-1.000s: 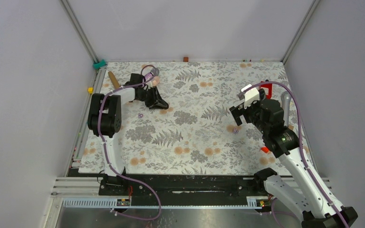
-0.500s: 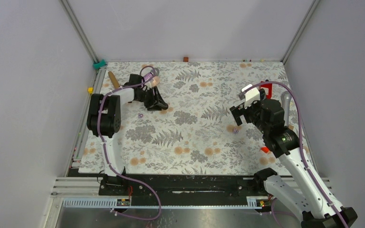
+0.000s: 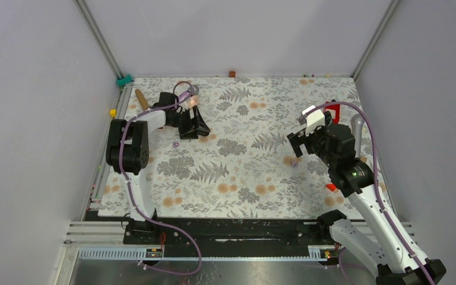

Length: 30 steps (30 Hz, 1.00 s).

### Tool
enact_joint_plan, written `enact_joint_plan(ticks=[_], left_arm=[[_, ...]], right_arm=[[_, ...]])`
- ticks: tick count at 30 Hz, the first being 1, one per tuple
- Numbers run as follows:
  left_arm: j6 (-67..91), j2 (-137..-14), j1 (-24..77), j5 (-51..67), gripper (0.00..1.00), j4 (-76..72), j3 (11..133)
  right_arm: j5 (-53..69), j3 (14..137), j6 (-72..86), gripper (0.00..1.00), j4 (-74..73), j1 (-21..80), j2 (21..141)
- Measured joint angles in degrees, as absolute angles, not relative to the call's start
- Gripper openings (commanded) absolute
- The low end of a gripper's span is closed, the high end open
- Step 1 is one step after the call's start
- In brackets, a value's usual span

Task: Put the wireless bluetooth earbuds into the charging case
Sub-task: Place the charging case at the center of the board, then move the charging case to the center of the board.

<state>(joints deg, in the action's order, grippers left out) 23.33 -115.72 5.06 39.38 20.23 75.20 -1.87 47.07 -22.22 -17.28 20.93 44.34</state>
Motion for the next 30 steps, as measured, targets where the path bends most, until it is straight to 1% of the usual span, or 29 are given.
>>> enact_joint_plan(ticks=[1, 2, 12, 16, 21, 25, 30], left_arm=[[23.09, -115.48, 5.02, 39.16, 0.98, 20.34, 75.05], [23.18, -115.09, 4.91, 39.64, 0.99, 20.29, 74.81], [20.32, -110.98, 4.4, 38.13, 0.99, 21.82, 72.49], [18.17, -107.07, 4.38, 37.45, 0.99, 23.31, 71.16], [13.45, -96.73, 4.1, 36.86, 0.99, 25.56, 69.45], [7.29, -84.38, 2.72, 36.97, 0.99, 28.71, 69.17], [-0.73, -66.22, -2.52, 37.1, 0.99, 33.12, 68.51]], right_arm=[[-1.87, 47.05, -22.2, 1.0, -17.3, 20.93, 44.29], [-1.85, 47.03, -22.2, 1.0, -17.3, 20.91, 44.29], [-1.83, 47.03, -22.06, 0.99, -17.28, 20.75, 44.23], [-1.8, 47.03, -22.06, 1.0, -17.28, 20.67, 44.25], [-0.73, 46.94, -22.09, 1.0, -17.3, 20.58, 44.25], [1.21, 46.59, -22.04, 1.0, -17.26, 20.56, 44.93], [2.57, 45.98, -21.98, 0.99, -17.26, 20.47, 46.68]])
